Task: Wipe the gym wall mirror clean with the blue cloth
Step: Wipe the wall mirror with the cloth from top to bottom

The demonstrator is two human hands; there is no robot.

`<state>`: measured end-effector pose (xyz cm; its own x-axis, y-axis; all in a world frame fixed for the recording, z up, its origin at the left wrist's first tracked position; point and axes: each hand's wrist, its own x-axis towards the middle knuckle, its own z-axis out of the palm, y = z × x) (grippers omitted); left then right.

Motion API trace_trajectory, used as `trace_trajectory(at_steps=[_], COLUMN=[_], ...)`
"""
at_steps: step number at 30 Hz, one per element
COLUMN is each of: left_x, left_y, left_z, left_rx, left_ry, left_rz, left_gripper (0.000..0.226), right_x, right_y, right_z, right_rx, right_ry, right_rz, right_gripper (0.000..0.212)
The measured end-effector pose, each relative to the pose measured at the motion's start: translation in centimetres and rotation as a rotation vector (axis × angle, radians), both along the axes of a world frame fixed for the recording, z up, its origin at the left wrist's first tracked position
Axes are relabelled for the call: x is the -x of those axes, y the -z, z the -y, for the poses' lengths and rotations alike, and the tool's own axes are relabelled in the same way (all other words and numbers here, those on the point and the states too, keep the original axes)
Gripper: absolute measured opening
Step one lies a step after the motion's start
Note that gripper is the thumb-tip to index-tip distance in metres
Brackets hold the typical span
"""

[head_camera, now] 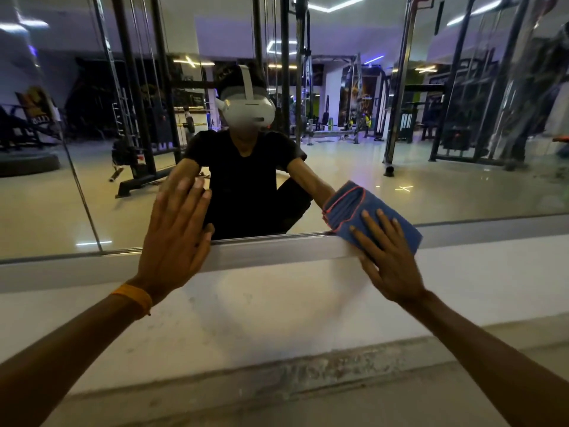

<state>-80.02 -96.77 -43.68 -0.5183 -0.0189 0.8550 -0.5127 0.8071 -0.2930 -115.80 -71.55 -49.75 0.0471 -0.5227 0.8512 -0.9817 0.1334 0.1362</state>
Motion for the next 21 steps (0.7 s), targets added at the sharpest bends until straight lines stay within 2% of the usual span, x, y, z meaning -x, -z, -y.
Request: trace_trajectory(at_steps=[3, 6, 8, 10, 12, 15, 16, 17, 20, 21], left_x=[1.0, 1.9, 1.8, 1.5, 1.5, 2.2, 2.5, 2.6, 2.9, 2.8], left_y=[1.0, 1.4, 1.4, 1.1, -0.1, -3.6, -4.9, -6.2, -9.8, -10.8], left_z=[0.0, -0.1, -0.4, -0.9, -1.1, -0.6, -0.4, -0.3, 0.2, 0.3], left_rx=[0.023, 0.009, 0.003, -0.030, -0.030, 0.020, 0.012, 0.010, 0.040, 0.053], left_ry=[-0.015, -0.023, -0.017, 0.021, 0.040, -0.022, -0.041, -0.054, -0.064, -0.062], left_rz=[0.024, -0.014, -0.035, -0.067, -0.065, -0.066, -0.079, -0.093, -0.103, -0.102], left_gripper=[0.067, 0.069, 0.068, 0.068, 0.069, 0.069, 0.070, 0.071, 0.072, 0.072], right_x=[-4.4, -7.1, -6.6, -5.4, -4.3, -6.1, -7.6, -8.7, -8.4, -7.1], right_y=[-0.4, -2.7, -4.2, -5.9, -8.0, -11.9, -12.7, -13.3, -15.2, -16.4], right_z=[3.7, 6.6, 6.9, 6.5, 6.6, 8.9, 9.7, 10.3, 10.1, 9.9], right_rx=[-0.006, -0.057, -0.032, 0.077, 0.232, 0.463, 0.475, 0.434, 0.185, 0.191], right_ry=[-0.081, -0.162, -0.149, -0.099, -0.025, 0.055, 0.066, 0.037, -0.064, -0.045], right_rz=[-0.057, -0.194, -0.207, -0.194, -0.084, 0.203, 0.203, 0.117, -0.325, -0.394], right_gripper=[0.065, 0.056, 0.053, 0.052, 0.054, 0.056, 0.057, 0.058, 0.057, 0.058])
